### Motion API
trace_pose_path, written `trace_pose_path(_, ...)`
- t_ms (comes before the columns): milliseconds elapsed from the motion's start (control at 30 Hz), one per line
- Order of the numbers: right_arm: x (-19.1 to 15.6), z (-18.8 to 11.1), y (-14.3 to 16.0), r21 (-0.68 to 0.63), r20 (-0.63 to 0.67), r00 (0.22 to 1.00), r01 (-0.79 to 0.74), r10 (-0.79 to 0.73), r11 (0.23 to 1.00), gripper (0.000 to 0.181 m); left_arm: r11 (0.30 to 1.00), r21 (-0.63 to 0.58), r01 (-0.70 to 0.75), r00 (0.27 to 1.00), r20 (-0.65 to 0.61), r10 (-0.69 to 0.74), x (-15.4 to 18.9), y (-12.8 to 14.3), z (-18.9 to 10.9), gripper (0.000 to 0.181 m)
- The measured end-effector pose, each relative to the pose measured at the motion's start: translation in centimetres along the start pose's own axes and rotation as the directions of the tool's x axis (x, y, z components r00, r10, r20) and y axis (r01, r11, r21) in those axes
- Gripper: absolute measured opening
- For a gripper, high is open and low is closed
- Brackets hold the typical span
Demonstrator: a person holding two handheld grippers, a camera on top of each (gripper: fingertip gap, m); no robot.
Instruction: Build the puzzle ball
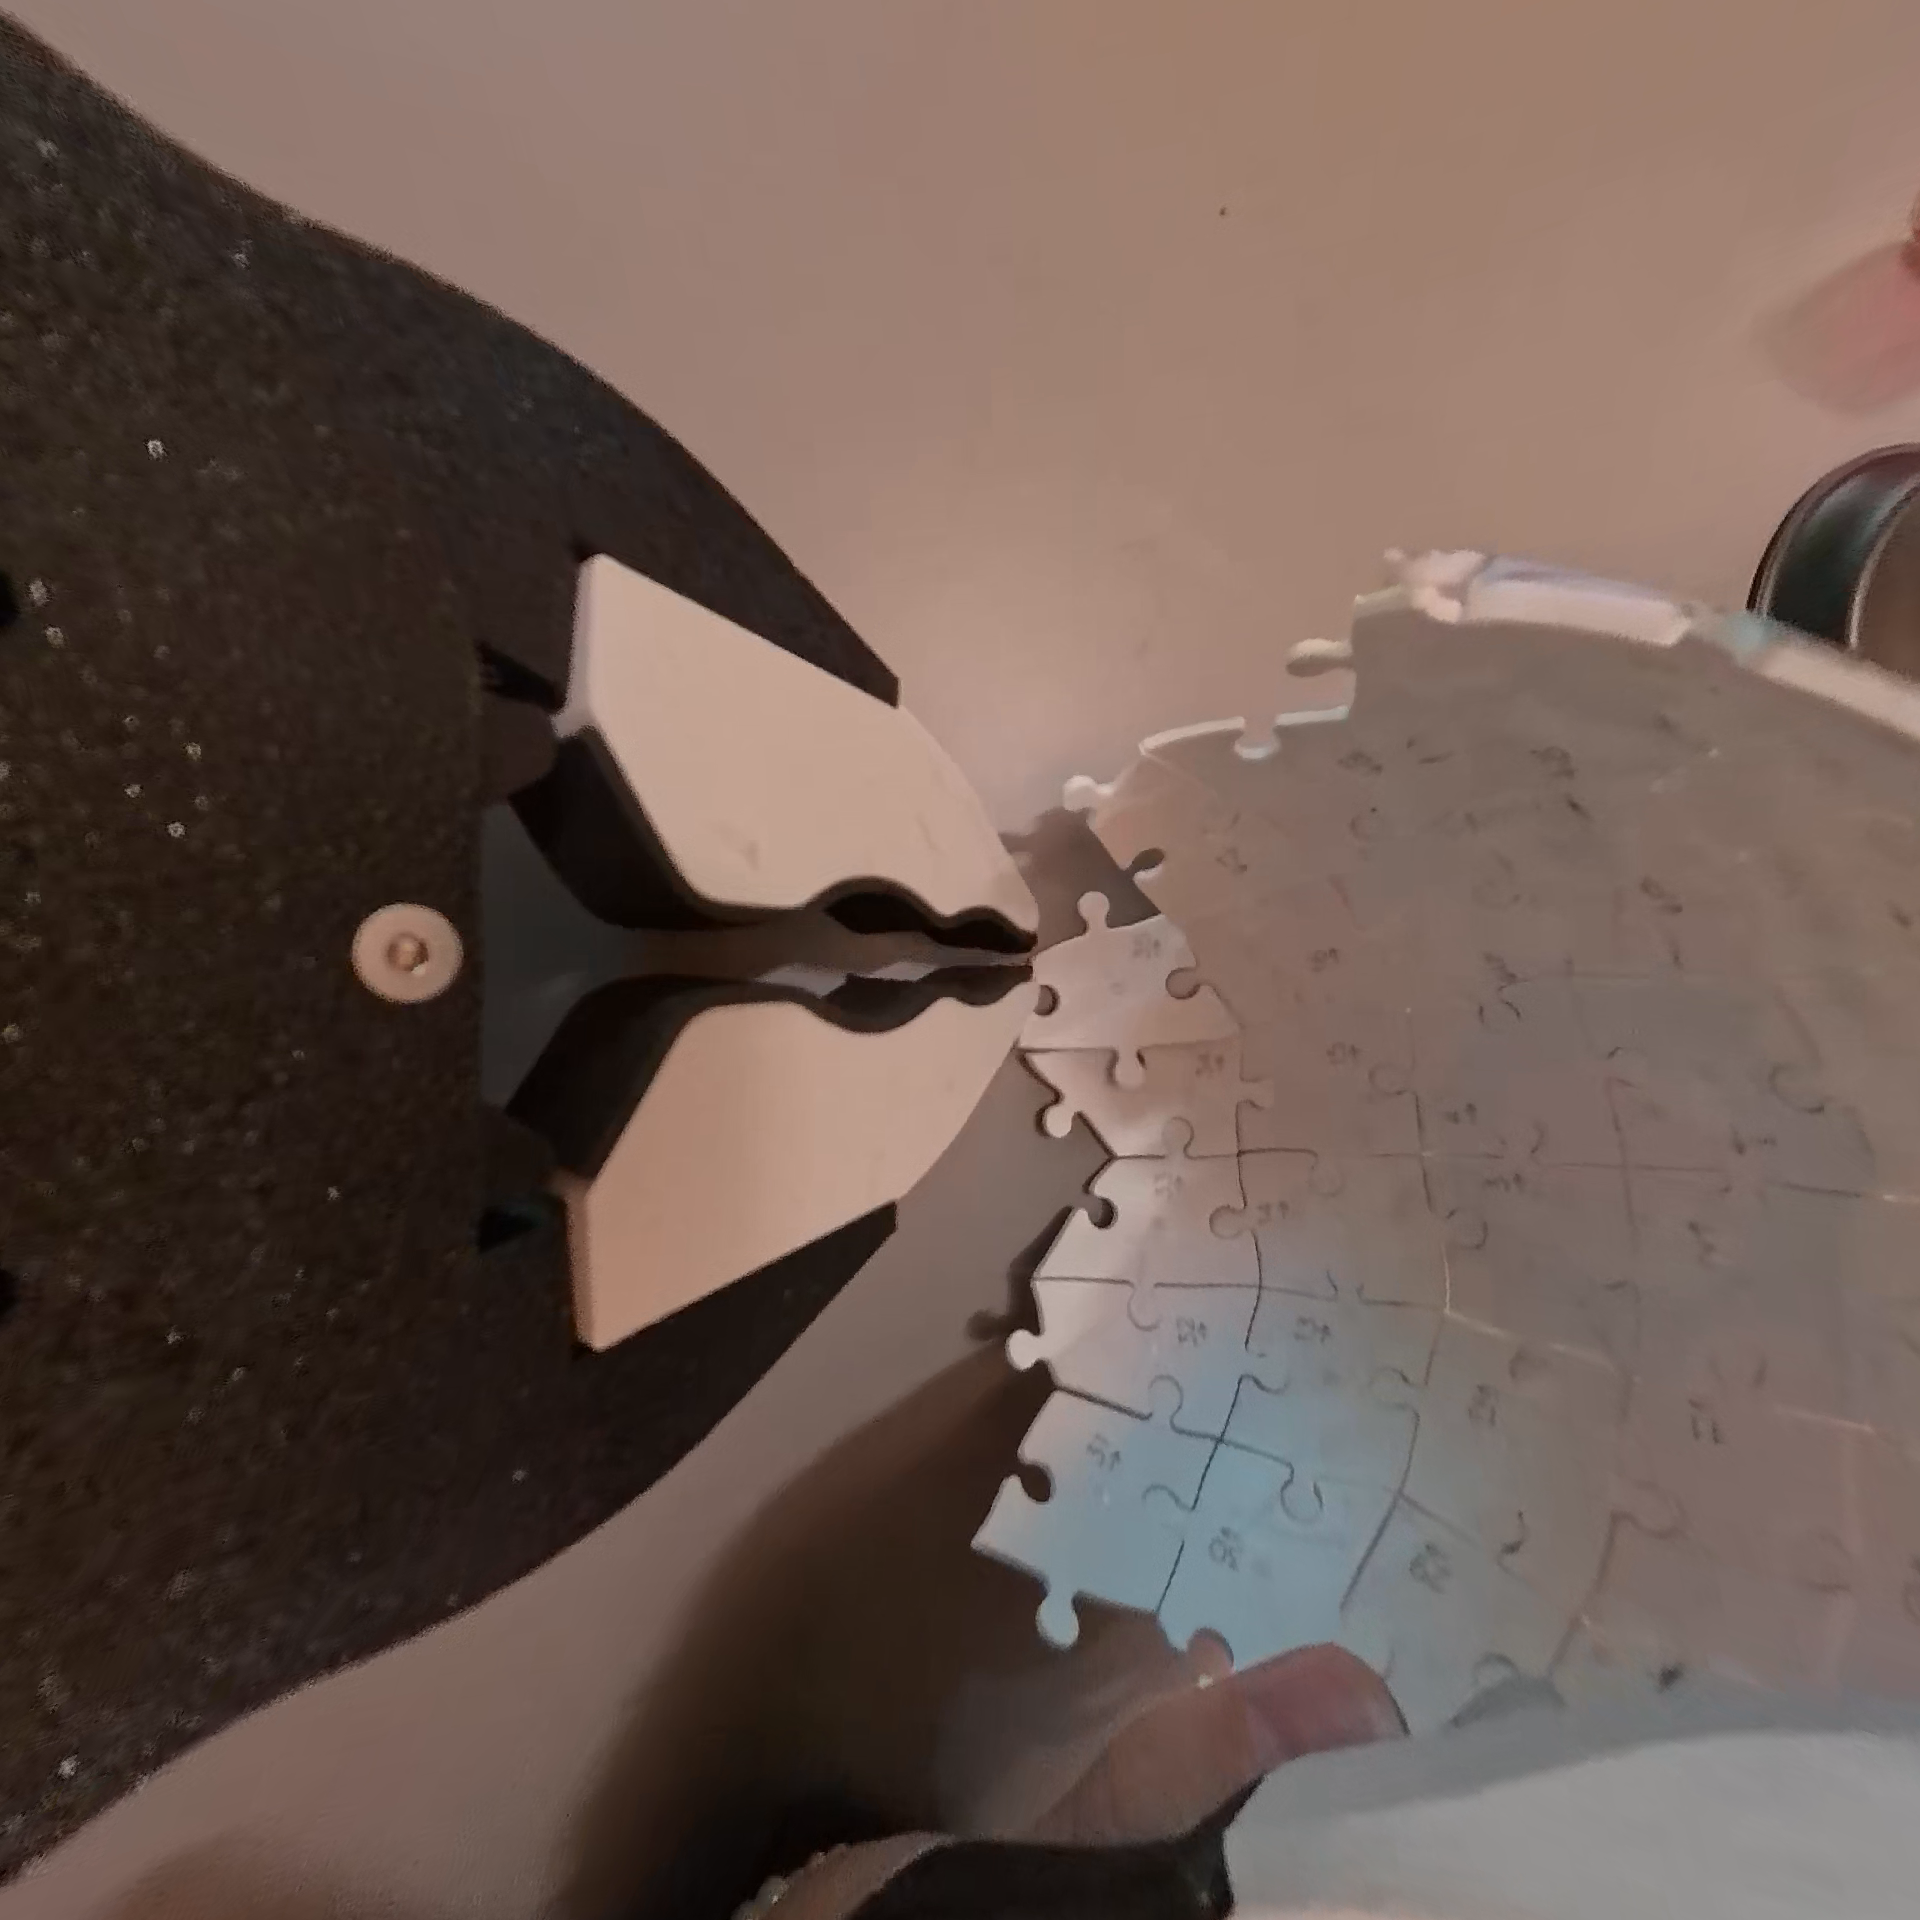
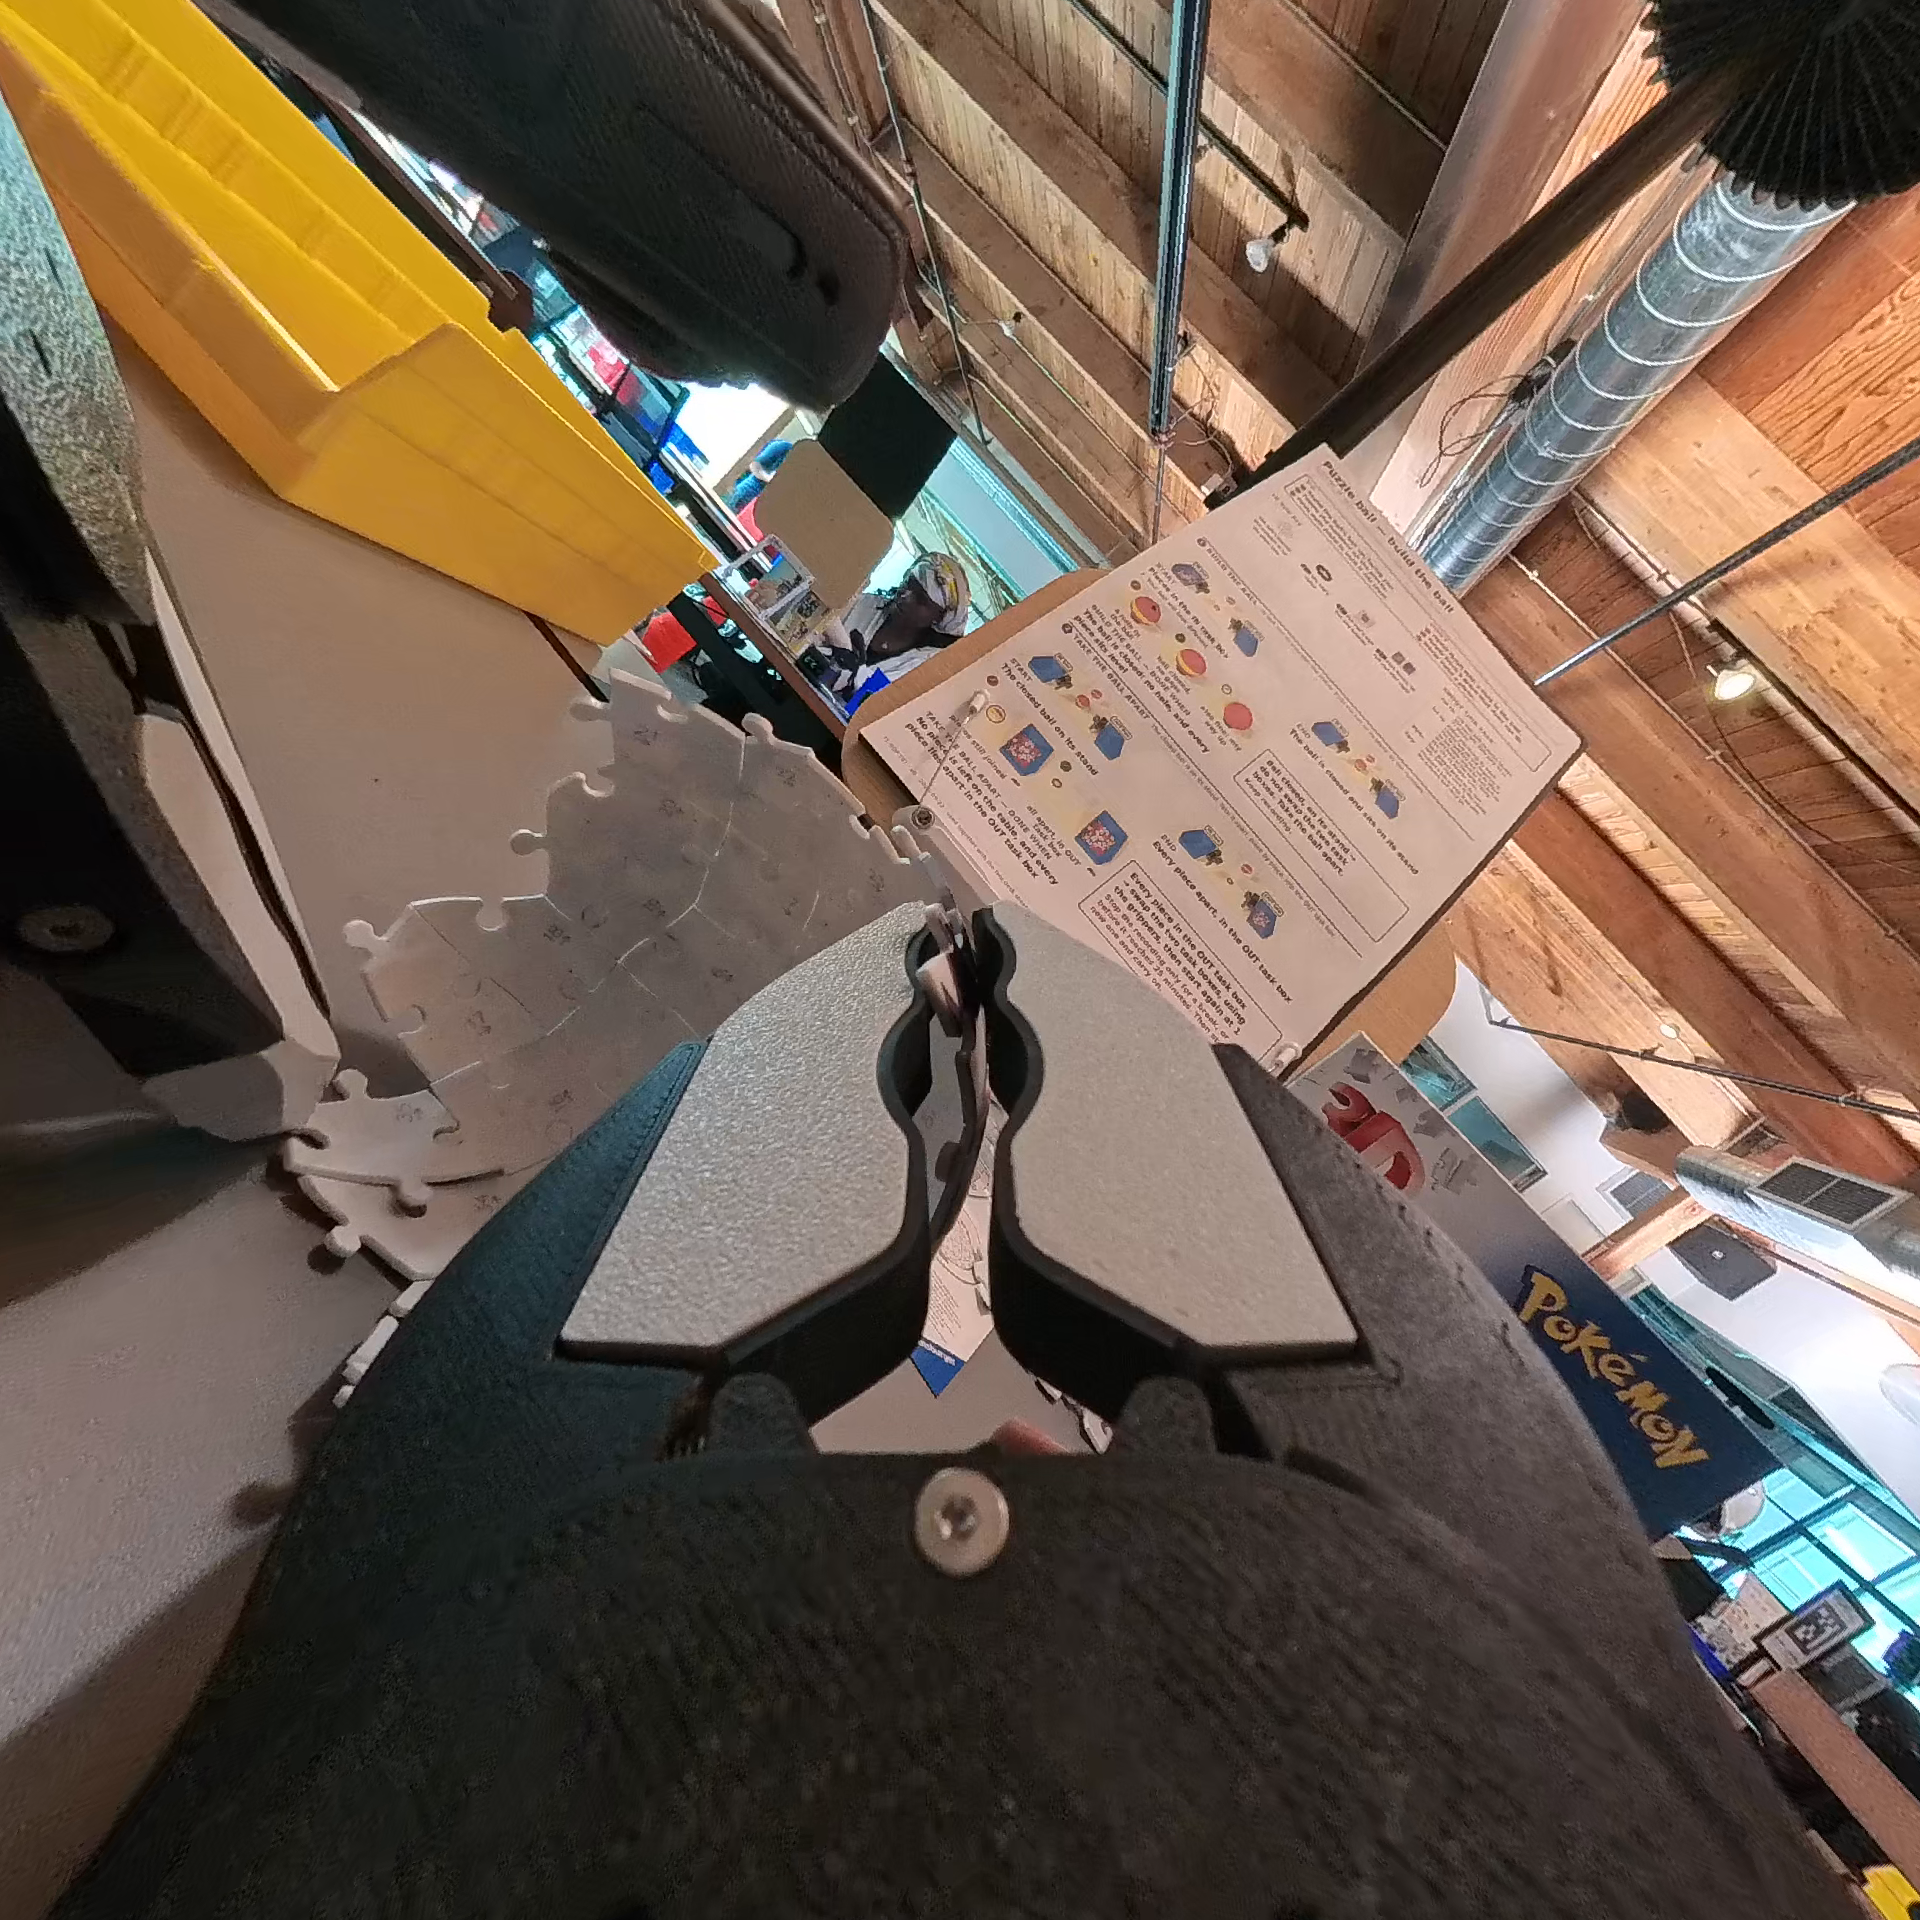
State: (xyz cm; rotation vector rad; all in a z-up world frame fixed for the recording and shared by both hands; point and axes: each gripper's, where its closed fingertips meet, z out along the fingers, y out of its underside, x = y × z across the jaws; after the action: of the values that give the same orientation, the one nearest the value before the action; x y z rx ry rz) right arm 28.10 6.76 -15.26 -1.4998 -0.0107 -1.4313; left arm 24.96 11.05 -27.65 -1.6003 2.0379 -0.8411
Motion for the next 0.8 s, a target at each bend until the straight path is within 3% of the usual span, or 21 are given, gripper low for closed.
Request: trace_pose_path(800, 0.03, -0.02, 0.02, -0.001, 0.0, 1.0, 0.002, -0.002, 1.0, 0.006, 0.998, 0.037, -0.041, 0.999, -0.007, 0.041, 0.32, -0.42, 0.0, 0.003)
